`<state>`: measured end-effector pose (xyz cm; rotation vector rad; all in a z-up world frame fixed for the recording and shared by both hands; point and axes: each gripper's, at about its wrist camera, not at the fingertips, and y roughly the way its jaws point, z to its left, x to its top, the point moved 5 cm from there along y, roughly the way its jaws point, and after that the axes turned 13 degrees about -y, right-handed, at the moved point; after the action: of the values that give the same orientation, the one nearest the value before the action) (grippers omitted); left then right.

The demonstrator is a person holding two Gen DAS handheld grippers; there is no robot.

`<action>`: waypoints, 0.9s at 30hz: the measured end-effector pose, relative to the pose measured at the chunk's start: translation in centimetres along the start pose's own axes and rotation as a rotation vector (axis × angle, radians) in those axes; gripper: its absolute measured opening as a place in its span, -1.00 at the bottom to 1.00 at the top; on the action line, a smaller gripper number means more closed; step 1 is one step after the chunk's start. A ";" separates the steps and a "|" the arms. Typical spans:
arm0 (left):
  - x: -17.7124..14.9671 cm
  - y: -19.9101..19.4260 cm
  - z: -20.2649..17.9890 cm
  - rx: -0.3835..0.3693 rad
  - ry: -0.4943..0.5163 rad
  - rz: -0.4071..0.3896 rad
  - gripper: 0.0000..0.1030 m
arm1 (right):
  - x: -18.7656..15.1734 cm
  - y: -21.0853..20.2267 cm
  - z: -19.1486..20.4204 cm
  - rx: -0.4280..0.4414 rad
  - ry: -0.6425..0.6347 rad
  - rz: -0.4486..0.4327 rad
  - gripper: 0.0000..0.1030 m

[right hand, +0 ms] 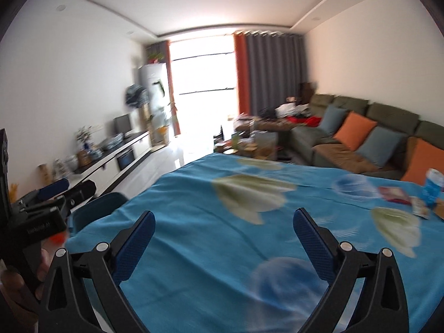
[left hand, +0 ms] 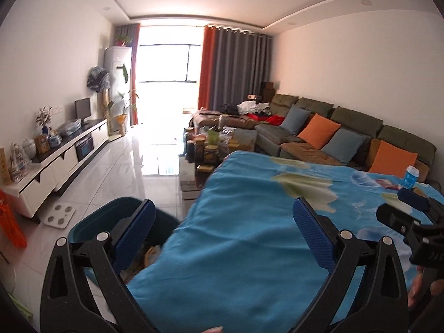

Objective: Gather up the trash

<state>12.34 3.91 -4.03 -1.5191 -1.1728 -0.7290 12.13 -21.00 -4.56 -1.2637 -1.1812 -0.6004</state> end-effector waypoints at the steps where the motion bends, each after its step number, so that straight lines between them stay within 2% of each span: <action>1: 0.0 0.0 -0.7 -0.010 0.002 -0.007 0.89 | -0.2 -0.3 -0.3 -0.013 0.006 -0.005 0.87; 9: 0.2 -0.2 -4.7 -0.066 0.027 -0.060 0.89 | -1.8 -3.6 -4.5 -0.162 0.037 -0.050 0.87; 18: -0.3 -1.2 -7.2 -0.078 0.074 -0.119 0.89 | -3.2 -5.2 -6.7 -0.238 0.083 -0.065 0.87; 27: -1.5 -2.0 -8.2 -0.099 0.097 -0.122 0.89 | -3.7 -7.0 -7.3 -0.279 0.090 -0.083 0.87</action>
<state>11.00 -4.33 -2.35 -1.4857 -1.1786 -0.9440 7.18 -30.61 -4.26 -1.4105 -1.1055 -0.8987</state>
